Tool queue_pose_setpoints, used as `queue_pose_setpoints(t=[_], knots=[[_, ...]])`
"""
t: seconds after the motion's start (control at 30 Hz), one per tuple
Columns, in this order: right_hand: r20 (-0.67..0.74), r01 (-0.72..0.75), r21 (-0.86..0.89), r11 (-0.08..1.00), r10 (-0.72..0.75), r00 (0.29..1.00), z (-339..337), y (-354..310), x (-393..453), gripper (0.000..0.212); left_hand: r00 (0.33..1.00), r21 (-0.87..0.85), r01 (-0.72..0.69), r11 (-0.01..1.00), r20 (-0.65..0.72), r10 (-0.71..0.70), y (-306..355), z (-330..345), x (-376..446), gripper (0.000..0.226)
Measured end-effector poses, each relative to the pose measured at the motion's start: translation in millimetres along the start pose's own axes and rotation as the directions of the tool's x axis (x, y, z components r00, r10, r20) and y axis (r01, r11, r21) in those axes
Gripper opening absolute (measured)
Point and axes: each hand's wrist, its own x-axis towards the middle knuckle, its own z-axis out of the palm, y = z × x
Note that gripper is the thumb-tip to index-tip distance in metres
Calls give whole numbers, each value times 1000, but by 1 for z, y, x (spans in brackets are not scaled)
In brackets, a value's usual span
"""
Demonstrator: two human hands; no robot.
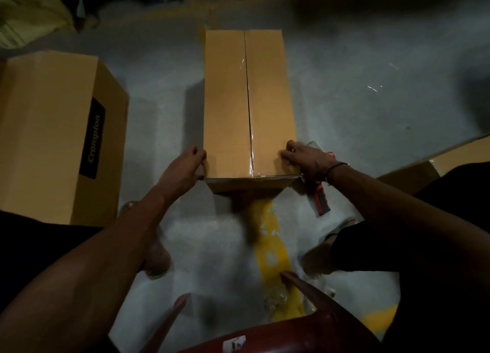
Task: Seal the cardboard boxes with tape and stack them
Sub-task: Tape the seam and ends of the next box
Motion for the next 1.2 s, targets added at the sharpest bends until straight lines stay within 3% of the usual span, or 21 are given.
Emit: queue_pose_setpoints(t=[0.1,0.2,0.23,0.3,0.37,0.4,0.47,0.57,0.7,0.9,1.0,1.2], knots=[[-95,-378,168,910,397,913,3,-7,-7,40,939,-151,323,934,-71,-336,3,7,-2,23],[-53,-650,362,668,711,702,0,-21,-10,20,733,-348,651,675,58,-678,3,13,-6,15],[28,-702,391,595,755,655,0,-24,-11,30,663,-436,714,548,171,-729,3,13,-9,14],[310,-786,509,350,778,547,2,-32,-12,56,551,-573,787,230,484,-679,14,9,-16,25],[623,-786,618,-5,613,486,5,-37,-9,69,538,-585,800,134,599,-594,28,5,-15,38],[687,-770,631,-88,525,503,7,-35,-6,71,538,-580,802,140,602,-590,36,3,-11,43],[665,-736,672,-77,499,555,18,-26,2,66,537,-595,796,114,605,-588,48,3,1,46],[599,-705,707,-55,577,555,17,-34,6,53,583,-567,765,306,406,-704,57,9,14,50],[366,-634,761,134,719,591,21,-40,6,40,618,-488,745,456,244,-748,64,15,19,55],[175,-643,678,356,771,612,30,-34,13,49,621,-402,755,518,187,-761,71,11,20,60],[157,-640,665,384,766,623,50,-20,21,49,634,-407,739,536,154,-758,78,7,19,56],[66,-599,678,426,776,627,9,-47,7,39,684,-346,699,626,69,-726,91,2,18,39]])
